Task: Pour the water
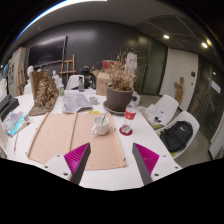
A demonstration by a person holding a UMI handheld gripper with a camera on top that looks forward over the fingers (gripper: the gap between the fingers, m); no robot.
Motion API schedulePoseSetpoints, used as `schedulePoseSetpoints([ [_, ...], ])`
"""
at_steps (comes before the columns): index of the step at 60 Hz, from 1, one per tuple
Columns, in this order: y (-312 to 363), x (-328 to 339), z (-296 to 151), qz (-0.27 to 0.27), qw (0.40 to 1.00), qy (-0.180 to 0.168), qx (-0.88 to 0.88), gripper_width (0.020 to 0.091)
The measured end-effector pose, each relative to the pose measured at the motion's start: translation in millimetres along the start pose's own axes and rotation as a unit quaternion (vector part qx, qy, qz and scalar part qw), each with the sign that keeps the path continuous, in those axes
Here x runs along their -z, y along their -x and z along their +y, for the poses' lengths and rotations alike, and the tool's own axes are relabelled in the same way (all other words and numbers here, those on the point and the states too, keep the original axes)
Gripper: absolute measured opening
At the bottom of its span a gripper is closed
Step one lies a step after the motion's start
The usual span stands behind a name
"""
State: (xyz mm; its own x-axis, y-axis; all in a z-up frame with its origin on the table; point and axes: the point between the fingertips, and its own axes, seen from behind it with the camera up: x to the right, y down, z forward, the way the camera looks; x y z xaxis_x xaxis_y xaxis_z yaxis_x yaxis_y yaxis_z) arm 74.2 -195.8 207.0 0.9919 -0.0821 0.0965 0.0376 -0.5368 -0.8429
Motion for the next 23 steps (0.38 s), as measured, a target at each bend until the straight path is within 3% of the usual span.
schedulePoseSetpoints([
  [13, 3.9, 27.9, 4.6, 0.013, 1.0, -0.001, 0.001, 0.0854],
  [23, -2.2, 28.3, 15.2, 0.022, 1.0, 0.018, 0.011, 0.0855],
])
